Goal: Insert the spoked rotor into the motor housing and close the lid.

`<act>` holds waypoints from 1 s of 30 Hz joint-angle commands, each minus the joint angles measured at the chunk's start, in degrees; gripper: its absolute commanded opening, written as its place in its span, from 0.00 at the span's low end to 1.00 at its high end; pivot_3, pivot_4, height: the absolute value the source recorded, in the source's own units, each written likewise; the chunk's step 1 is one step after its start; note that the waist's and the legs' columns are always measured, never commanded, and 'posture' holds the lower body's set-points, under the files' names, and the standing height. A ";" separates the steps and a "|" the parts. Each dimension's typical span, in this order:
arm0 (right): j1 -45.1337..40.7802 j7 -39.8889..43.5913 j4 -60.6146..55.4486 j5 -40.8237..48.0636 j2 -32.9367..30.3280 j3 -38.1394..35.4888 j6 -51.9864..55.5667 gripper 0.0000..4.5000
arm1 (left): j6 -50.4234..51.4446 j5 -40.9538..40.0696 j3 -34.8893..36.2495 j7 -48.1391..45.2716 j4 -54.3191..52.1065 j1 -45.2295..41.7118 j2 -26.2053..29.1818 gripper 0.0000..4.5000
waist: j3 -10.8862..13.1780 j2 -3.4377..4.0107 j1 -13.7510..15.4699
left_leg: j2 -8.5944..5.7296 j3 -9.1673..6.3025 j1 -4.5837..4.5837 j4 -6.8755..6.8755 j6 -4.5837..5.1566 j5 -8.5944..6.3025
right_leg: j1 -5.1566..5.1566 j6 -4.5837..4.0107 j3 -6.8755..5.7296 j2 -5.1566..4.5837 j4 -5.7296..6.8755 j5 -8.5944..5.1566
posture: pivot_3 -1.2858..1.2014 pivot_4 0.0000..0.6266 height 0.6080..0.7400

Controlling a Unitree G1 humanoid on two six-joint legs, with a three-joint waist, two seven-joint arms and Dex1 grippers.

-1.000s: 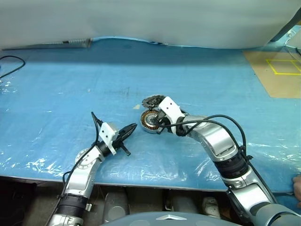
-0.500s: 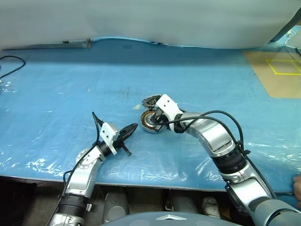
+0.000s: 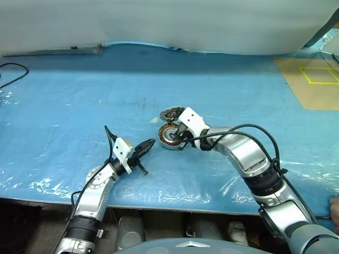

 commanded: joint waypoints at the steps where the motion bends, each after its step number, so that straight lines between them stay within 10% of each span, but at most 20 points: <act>1: 0.32 0.20 -0.33 0.16 0.65 1.14 -0.60 0.01 | -1.32 -0.49 0.29 -0.24 -0.44 -0.31 0.36 0.00 | 0.00 0.00 0.00 | 0.00 0.00 0.01 0.01 0.00 0.00 | 0.01 0.00 0.00 0.00 0.01 0.00 | 0.52 0.24 1.00; 30: -0.87 0.08 -2.84 1.54 1.46 -0.59 -1.71 0.01 | -9.73 -0.59 0.53 -2.24 9.56 -0.50 -0.42 0.00 | 0.00 0.01 0.02 | 0.01 0.00 0.04 0.16 0.00 0.00 | 0.02 -0.09 0.04 -0.01 0.16 -0.05 | 0.52 0.24 1.00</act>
